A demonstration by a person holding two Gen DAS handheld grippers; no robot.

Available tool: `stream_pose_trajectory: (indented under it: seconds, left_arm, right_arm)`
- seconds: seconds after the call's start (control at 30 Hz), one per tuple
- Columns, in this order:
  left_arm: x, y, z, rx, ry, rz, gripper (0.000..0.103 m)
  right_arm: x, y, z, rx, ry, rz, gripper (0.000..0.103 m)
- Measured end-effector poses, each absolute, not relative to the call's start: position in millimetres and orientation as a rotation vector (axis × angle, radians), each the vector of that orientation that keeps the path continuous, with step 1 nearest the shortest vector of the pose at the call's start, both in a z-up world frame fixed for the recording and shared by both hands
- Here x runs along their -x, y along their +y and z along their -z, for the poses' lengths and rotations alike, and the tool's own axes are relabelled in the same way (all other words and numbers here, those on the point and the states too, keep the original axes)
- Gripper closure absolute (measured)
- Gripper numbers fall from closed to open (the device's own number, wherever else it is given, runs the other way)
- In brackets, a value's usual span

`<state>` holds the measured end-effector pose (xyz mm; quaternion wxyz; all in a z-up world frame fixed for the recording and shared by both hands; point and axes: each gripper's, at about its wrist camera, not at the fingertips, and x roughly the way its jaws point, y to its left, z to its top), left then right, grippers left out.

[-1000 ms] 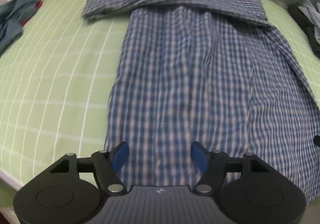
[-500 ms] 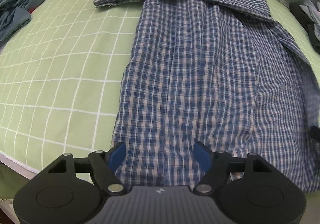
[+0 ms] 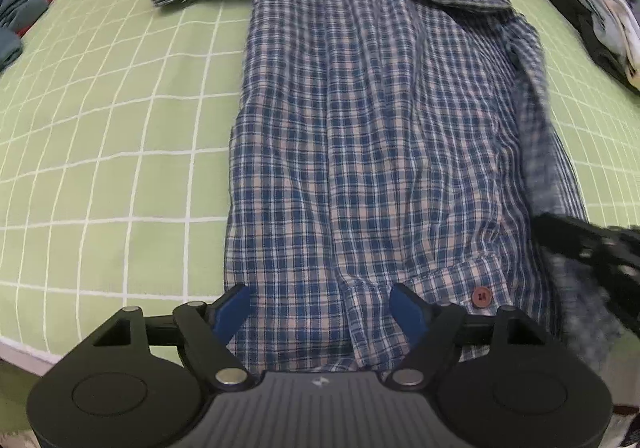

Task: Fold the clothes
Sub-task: 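Fold the held side edge over the shirt body and open the right gripper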

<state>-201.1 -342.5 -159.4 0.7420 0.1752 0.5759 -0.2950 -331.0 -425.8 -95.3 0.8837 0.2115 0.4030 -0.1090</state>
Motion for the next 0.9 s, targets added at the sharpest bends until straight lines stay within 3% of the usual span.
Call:
stream_pose_trajectory:
  seconds: [0.1, 0.27, 0.53, 0.9]
  left_arm:
    - [204.3, -340.2, 157.4, -0.4, 1.259, 0.67, 0.021]
    - [204.1, -339.1, 158.4, -0.426, 1.258, 0.691, 0.019]
    - [204.6, -343.8, 162.4, -0.456, 1.258, 0.695, 0.018]
    - [203.0, -341.3, 167.2, -0.464, 1.278, 0.669, 0.01]
  right_arm:
    - [329.6, -426.7, 112.2, -0.533, 0.88, 0.256, 0.099]
    - [350.3, -427.9, 111.1, -0.61, 0.848, 0.322, 0.078]
    - [386.1, -447.4, 95.9, -0.654, 0.716, 0.479, 0.08]
    - [389.8, -437.5, 128.2, -0.675, 0.928, 0.483, 0.084]
